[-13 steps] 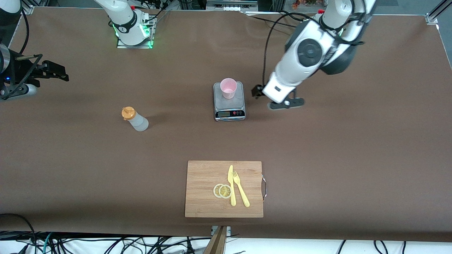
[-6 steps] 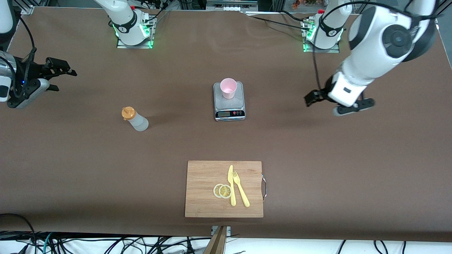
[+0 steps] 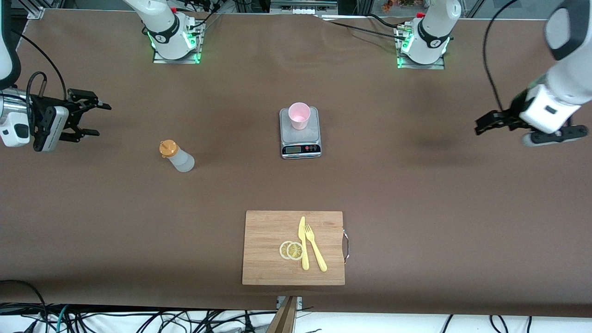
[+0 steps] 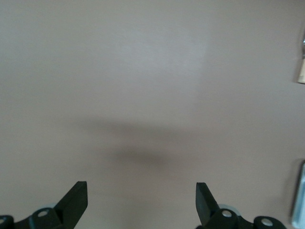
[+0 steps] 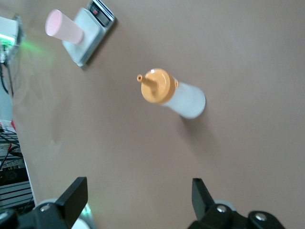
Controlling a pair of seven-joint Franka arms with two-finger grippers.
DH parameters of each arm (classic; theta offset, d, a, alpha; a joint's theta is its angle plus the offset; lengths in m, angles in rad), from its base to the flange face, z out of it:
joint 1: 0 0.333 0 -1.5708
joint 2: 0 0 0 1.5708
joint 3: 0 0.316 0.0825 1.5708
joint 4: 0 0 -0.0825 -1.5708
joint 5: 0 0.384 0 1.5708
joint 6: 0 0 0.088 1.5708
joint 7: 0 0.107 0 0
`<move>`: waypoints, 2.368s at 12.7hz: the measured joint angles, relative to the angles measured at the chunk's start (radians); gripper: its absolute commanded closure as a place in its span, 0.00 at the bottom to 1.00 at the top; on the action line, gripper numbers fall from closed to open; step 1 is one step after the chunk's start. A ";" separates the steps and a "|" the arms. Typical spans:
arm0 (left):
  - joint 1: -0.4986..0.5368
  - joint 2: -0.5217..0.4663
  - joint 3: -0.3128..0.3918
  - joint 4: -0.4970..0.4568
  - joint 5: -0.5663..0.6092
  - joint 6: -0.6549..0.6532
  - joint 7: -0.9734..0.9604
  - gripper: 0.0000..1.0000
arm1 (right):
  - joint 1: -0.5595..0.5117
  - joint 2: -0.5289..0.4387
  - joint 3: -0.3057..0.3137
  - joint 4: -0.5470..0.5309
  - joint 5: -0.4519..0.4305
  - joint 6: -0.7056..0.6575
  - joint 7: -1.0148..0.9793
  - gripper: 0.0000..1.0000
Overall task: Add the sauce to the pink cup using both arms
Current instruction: 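Release the cup and withdraw the left gripper while the right gripper reaches out, then grasp the white squeeze bottle with the right gripper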
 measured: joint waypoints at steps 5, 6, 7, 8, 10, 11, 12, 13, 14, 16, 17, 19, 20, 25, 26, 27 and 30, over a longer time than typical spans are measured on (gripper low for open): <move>0.020 -0.011 0.013 0.000 0.047 -0.009 0.043 0.00 | -0.045 0.086 -0.011 -0.089 0.184 0.029 -0.399 0.03; 0.020 -0.018 0.004 0.000 0.047 -0.013 0.037 0.00 | -0.050 0.096 -0.012 -0.095 0.199 0.024 -0.469 0.03; 0.020 -0.024 -0.007 0.004 0.047 -0.026 0.025 0.00 | -0.053 0.106 -0.012 -0.103 0.223 0.012 -0.530 0.03; 0.019 -0.029 -0.021 0.018 0.047 -0.050 0.014 0.00 | -0.061 0.119 -0.012 -0.114 0.249 -0.001 -0.589 0.03; 0.009 -0.035 -0.039 0.068 0.047 -0.124 -0.014 0.00 | -0.084 0.175 -0.012 -0.135 0.314 -0.007 -0.743 0.03; 0.005 -0.038 -0.043 0.090 0.047 -0.149 -0.022 0.00 | -0.095 0.217 -0.013 -0.139 0.353 -0.008 -0.818 0.03; 0.004 -0.040 -0.045 0.102 0.047 -0.161 -0.027 0.00 | -0.104 0.263 -0.013 -0.139 0.397 -0.008 -0.886 0.03; 0.004 -0.040 -0.044 0.105 0.047 -0.165 -0.029 0.00 | -0.110 0.306 -0.013 -0.139 0.448 -0.009 -0.954 0.03; 0.004 -0.040 -0.044 0.105 0.047 -0.172 -0.030 0.00 | -0.112 0.341 -0.012 -0.139 0.500 -0.009 -1.018 0.03; 0.004 -0.040 -0.044 0.113 0.047 -0.198 -0.033 0.00 | -0.113 0.389 -0.012 -0.137 0.597 -0.011 -1.135 0.03; 0.004 -0.040 -0.044 0.123 0.047 -0.211 -0.034 0.00 | -0.115 0.410 -0.012 -0.137 0.636 -0.021 -1.186 0.03; 0.004 -0.040 -0.044 0.136 0.047 -0.225 -0.035 0.00 | -0.116 0.457 -0.012 -0.137 0.695 -0.050 -1.266 0.03; 0.004 -0.040 -0.044 0.138 0.047 -0.227 -0.035 0.00 | -0.116 0.478 -0.010 -0.136 0.717 -0.057 -1.296 0.03; 0.003 -0.040 -0.045 0.138 0.047 -0.232 -0.035 0.00 | -0.115 0.508 0.015 -0.119 0.773 -0.083 -1.337 0.03; 0.003 -0.040 -0.045 0.138 0.047 -0.234 -0.035 0.00 | -0.114 0.510 0.023 -0.115 0.782 -0.084 -1.339 0.03; 0.003 -0.039 -0.045 0.138 0.047 -0.234 -0.035 0.00 | -0.114 0.515 0.028 -0.108 0.792 -0.086 -1.340 0.03; 0.003 -0.039 -0.044 0.138 0.047 -0.240 -0.035 0.00 | -0.114 0.543 0.050 -0.095 0.804 -0.091 -1.345 0.03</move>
